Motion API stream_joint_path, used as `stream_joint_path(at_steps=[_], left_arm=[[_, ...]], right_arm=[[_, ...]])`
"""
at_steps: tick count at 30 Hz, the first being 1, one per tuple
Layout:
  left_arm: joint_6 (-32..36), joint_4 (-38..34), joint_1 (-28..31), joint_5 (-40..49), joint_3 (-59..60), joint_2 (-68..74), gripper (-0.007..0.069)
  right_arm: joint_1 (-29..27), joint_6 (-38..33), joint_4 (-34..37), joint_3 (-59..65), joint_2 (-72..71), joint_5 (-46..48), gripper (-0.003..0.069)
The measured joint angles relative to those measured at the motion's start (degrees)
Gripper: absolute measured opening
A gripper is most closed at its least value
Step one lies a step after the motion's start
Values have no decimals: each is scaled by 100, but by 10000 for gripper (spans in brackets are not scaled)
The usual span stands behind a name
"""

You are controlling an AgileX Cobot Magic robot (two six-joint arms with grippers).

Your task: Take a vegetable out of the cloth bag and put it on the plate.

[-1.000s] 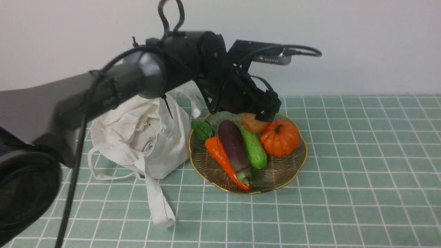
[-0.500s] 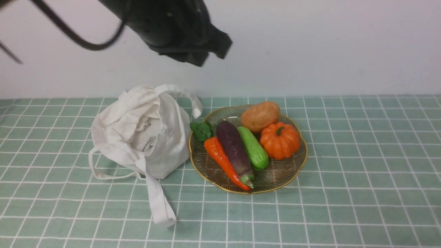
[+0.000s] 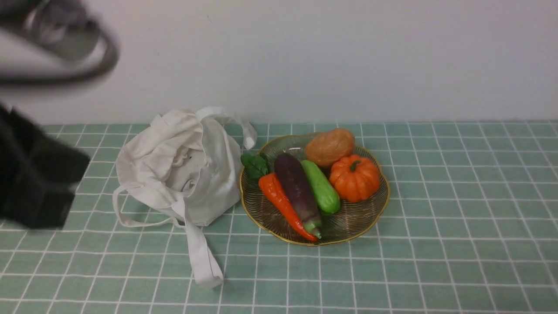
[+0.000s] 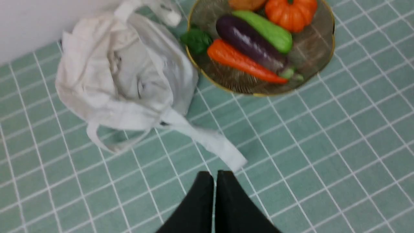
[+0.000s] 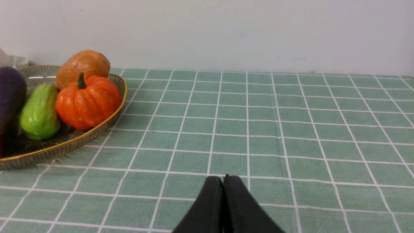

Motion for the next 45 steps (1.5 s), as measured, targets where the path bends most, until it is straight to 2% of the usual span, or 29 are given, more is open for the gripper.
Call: stream_joint_path(at_steps=[1, 2, 3, 4, 6, 9, 13, 23, 35, 41, 45], left_arm=[[-68, -105, 0, -695, 926, -577, -8], [-71, -120, 0, -783, 1130, -696, -8], [-77, -139, 0, -1238, 1530, -924, -8], [-88, -165, 0, -2173, 2450, -1418, -8], [-93, -172, 0, -2537, 2778, -1582, -8], [-120, -230, 0, -3988, 3926, -2073, -8], [-131, -250, 0, -4943, 4689, -2271, -8], [-131, -261, 0, -4857, 5452, -2275, -8], [-115, -267, -189, -4743, 5517, -2275, -8], [-115, -267, 197, -4734, 5517, -2555, -8], [-11, -267, 918, -4728, 5571, -3309, -8]], right_arm=[[0, 0, 0, 0, 0, 0, -15], [0, 0, 0, 0, 0, 0, -15], [0, 0, 0, 0, 0, 0, -15], [0, 0, 0, 0, 0, 0, -15], [0, 0, 0, 0, 0, 0, -15], [0, 0, 0, 0, 0, 0, -15], [0, 0, 0, 0, 0, 0, -15], [0, 0, 0, 0, 0, 0, -15], [0, 0, 0, 0, 0, 0, -15], [0, 0, 0, 0, 0, 0, -15], [0, 0, 0, 0, 0, 0, -15]])
